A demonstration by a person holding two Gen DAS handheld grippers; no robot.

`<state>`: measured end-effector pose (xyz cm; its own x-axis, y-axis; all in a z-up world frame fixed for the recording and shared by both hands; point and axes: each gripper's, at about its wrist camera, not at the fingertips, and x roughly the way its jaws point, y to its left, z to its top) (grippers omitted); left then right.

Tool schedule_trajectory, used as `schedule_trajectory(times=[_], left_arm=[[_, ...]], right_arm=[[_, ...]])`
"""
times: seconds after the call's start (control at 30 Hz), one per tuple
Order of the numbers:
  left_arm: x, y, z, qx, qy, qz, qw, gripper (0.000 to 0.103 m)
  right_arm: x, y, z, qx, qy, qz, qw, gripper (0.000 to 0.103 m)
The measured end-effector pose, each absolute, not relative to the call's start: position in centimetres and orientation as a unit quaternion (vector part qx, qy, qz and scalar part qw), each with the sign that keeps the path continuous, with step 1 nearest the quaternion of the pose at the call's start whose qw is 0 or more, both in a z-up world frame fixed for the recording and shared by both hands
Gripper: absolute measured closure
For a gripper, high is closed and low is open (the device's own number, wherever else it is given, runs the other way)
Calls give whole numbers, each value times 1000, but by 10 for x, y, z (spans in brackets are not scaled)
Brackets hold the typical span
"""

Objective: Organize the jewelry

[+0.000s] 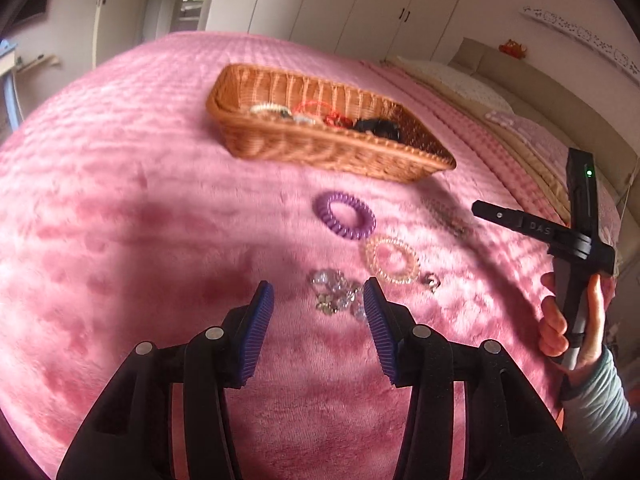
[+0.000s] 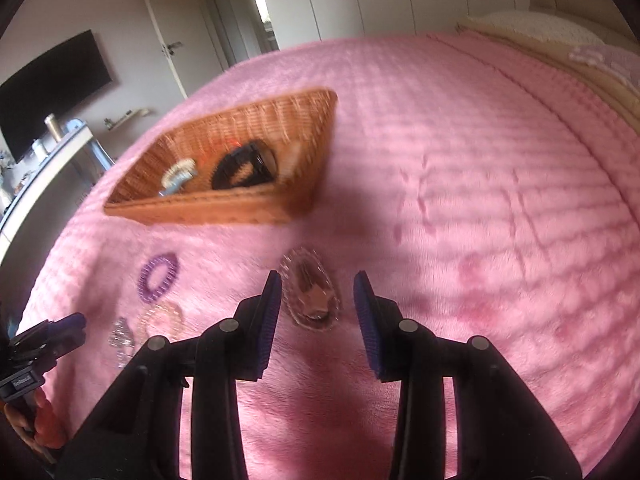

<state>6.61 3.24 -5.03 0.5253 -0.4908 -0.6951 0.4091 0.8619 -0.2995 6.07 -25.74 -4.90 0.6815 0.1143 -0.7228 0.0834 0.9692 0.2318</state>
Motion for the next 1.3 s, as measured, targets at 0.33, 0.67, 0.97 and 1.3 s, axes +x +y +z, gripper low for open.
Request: schedule_trajectory(times=[0.33,0.67,0.97,1.3], left_arm=[[70,23,-65,-46,431,-271,860,59],[71,29,-66,-70,430,-285,854,59],[79,30,-67,-85,446,-300,839,59],[76,-2,-69,2,439,-257,861,88]], right_arm=[[93,-263,-61,112,434,26,894,80],[110,-236,-71,12,455,7,890,90],[93,-222,-55,-27,408,1,912,103],[90,-250,-53,77,416,53,904,103]])
